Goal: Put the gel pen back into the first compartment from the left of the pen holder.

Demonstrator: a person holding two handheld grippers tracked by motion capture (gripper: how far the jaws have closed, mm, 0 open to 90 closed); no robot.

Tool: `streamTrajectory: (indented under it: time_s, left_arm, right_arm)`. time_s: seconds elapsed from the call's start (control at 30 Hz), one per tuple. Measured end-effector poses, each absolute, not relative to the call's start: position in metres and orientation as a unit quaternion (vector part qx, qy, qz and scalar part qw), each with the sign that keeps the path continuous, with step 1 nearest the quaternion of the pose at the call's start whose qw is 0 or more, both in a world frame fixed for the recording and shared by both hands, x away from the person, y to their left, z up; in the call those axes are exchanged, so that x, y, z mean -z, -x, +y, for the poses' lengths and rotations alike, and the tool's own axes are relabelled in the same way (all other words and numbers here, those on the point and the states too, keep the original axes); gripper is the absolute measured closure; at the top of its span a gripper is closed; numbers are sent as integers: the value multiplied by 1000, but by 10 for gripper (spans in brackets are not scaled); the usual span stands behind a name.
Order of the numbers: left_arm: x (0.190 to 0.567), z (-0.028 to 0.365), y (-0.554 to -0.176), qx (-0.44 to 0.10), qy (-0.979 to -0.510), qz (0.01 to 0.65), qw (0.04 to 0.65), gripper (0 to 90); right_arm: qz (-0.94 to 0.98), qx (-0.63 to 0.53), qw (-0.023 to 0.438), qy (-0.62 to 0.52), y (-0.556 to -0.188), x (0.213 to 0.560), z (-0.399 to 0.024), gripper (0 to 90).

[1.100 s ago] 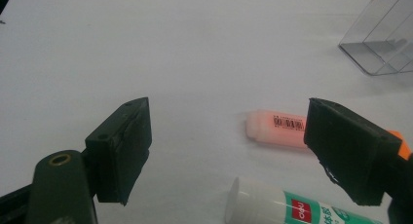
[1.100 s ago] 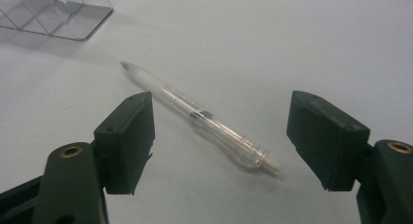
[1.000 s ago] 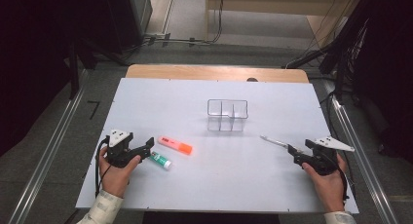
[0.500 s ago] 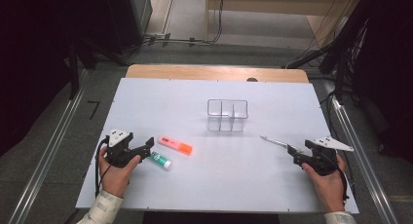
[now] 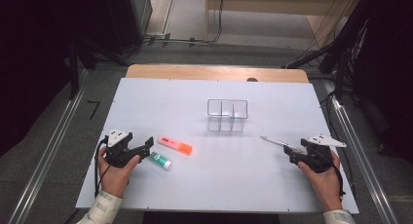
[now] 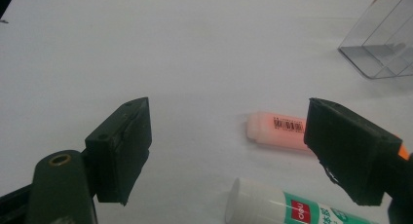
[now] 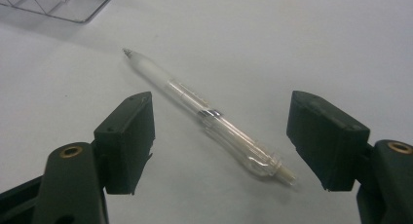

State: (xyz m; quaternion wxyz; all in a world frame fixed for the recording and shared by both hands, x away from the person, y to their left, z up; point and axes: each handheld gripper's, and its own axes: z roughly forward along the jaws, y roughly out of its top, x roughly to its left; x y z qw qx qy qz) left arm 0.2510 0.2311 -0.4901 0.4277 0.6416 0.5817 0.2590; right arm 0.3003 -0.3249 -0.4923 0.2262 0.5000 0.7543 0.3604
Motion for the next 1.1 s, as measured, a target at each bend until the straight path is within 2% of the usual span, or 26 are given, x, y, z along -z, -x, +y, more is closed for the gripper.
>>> streamTrajectory:
  time_s: [0.63, 1.1]
  left_arm:
    - [491, 230, -251, -259, -641, 583, 427, 180]
    - [490, 230, -252, -258, -642, 582, 428, 180]
  right_arm:
    - [788, -339, 214, -468, -326, 498, -299, 267]
    - [807, -333, 214, -438, -338, 497, -280, 348]
